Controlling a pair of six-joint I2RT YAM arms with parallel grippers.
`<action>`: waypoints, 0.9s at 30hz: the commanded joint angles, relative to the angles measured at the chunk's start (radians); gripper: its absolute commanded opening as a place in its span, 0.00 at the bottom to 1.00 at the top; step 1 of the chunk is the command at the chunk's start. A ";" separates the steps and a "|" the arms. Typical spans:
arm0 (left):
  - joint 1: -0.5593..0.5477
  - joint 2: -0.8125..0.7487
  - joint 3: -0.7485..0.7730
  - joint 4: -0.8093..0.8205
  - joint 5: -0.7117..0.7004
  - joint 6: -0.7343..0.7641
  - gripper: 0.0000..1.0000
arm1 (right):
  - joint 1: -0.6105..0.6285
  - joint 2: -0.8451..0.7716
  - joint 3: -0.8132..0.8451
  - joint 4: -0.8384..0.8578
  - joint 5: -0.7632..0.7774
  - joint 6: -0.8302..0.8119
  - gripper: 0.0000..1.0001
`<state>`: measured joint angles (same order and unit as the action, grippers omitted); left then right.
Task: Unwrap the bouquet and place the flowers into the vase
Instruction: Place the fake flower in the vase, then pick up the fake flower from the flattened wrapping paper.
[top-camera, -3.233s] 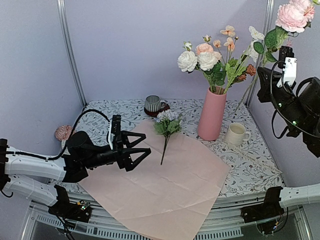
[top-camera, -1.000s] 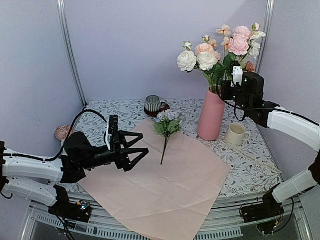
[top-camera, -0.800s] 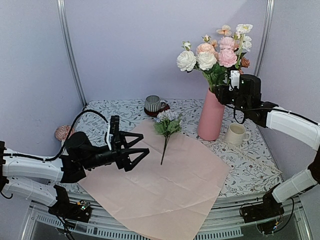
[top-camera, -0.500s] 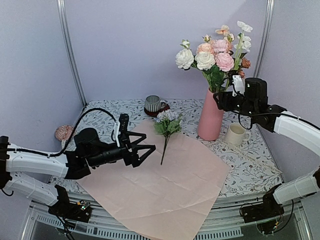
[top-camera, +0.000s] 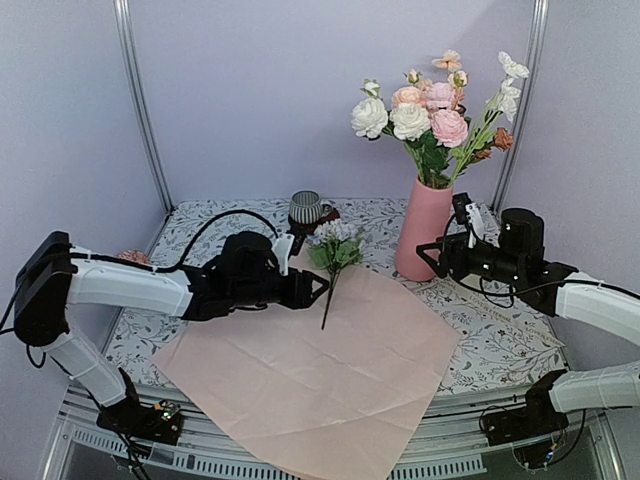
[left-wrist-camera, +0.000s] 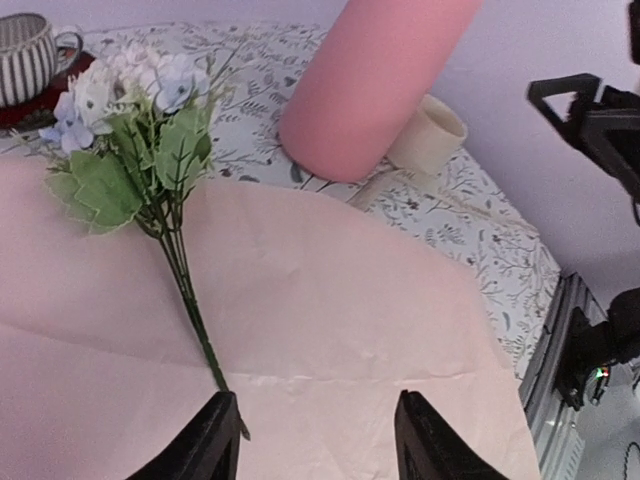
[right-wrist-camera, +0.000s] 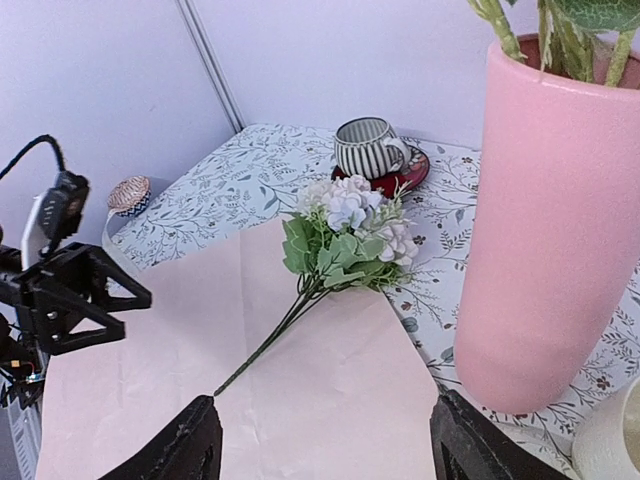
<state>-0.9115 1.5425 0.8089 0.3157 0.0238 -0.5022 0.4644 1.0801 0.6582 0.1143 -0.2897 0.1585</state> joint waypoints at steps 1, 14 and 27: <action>0.025 0.106 0.118 -0.192 -0.048 -0.025 0.53 | 0.003 -0.001 -0.047 0.153 -0.070 -0.001 0.74; 0.027 0.396 0.374 -0.378 -0.091 -0.025 0.51 | 0.017 0.116 -0.140 0.330 -0.136 -0.033 0.73; -0.033 0.574 0.560 -0.576 -0.305 -0.048 0.58 | 0.019 0.124 -0.196 0.416 -0.073 -0.040 0.73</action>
<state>-0.9279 2.0880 1.3289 -0.1856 -0.2104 -0.5365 0.4774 1.1992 0.4808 0.4747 -0.3855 0.1303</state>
